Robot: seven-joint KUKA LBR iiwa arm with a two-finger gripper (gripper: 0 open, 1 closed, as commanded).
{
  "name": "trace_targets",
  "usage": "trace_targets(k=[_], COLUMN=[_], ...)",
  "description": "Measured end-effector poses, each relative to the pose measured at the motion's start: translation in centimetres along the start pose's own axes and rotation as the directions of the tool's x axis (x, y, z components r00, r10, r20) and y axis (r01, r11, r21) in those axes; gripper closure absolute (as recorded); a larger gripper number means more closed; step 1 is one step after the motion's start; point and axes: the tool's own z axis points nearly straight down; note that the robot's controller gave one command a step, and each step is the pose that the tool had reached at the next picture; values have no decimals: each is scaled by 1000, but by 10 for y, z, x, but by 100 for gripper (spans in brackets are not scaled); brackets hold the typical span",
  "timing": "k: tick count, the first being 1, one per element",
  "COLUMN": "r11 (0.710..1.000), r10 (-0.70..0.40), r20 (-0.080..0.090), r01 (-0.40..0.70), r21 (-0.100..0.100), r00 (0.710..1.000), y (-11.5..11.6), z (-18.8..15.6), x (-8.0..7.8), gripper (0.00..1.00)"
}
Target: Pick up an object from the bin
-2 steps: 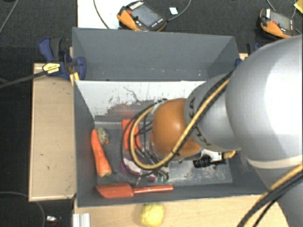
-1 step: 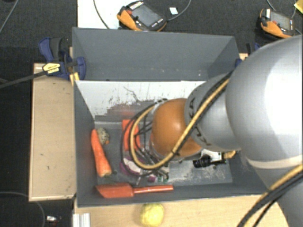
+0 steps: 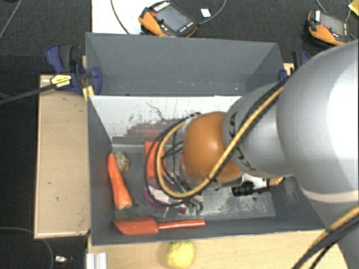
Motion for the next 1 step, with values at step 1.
trace_targets(k=[1], r11=[1000], r10=[0], r20=[-7], r01=[0], r21=[4], r00=[1000], y=[-1], z=[-34], x=[1], gripper=[100])
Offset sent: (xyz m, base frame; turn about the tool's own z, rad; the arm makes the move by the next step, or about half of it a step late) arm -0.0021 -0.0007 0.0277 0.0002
